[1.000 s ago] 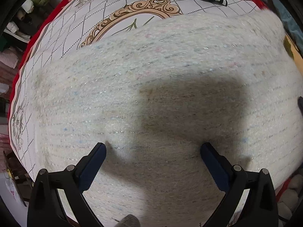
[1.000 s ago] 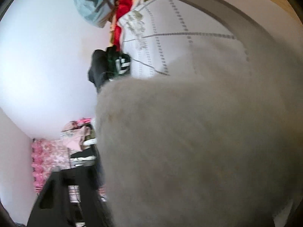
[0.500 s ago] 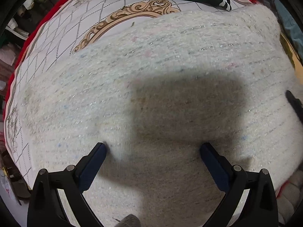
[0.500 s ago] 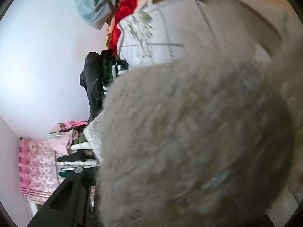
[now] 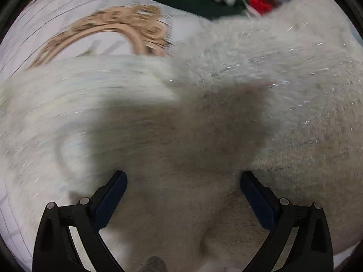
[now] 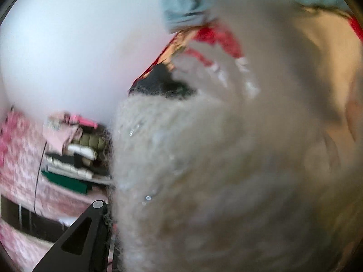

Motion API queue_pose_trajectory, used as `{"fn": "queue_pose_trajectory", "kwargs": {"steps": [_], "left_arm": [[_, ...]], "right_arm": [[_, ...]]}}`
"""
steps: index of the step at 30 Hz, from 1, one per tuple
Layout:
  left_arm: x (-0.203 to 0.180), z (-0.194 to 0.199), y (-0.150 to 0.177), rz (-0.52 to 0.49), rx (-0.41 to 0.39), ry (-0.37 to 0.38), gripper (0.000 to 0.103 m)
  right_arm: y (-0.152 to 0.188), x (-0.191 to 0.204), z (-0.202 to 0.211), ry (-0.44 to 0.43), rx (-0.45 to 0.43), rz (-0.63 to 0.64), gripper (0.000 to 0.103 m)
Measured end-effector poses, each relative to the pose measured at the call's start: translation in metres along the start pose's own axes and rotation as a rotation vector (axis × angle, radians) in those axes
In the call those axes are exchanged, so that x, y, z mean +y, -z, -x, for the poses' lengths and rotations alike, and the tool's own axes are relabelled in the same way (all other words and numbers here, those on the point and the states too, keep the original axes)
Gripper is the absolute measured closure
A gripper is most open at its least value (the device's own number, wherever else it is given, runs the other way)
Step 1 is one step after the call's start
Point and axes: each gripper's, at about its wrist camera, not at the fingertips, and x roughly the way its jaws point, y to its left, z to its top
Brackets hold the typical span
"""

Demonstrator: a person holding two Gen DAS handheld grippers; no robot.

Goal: Fold large clothes

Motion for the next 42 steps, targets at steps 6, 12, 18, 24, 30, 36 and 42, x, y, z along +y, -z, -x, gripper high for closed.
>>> {"fn": "queue_pose_trajectory", "kwargs": {"steps": [6, 12, 18, 24, 30, 36, 42], "left_arm": [[0.104, 0.094, 0.047, 0.232, -0.110, -0.055, 0.000], [0.210, 0.160, 0.126, 0.462, -0.144, -0.237, 0.000], [0.259, 0.184, 0.171, 0.603, -0.181, -0.320, 0.000], [0.258, 0.200, 0.167, 0.661, -0.241, -0.277, 0.000], [0.247, 0.236, 0.139, 0.635, -0.338, -0.228, 0.000], [0.201, 0.224, 0.103, 0.459, -0.340, -0.257, 0.000], [0.162, 0.145, 0.104, 0.263, -0.233, -0.436, 0.000]], "right_arm": [[0.065, 0.086, -0.013, -0.058, 0.154, 0.181, 0.075], [0.166, 0.140, -0.088, -0.067, 0.387, 0.335, 0.075], [0.264, 0.151, -0.155, 0.069, 0.742, 0.529, 0.066], [0.296, 0.177, -0.149, -0.045, 0.912, 0.633, 0.005], [0.274, 0.184, -0.119, -0.095, 0.986, 0.515, 0.005], [0.180, 0.147, -0.097, 0.000, 0.808, 0.353, 0.037], [0.175, 0.089, -0.155, 0.268, 0.962, 0.284, 0.056]]}}
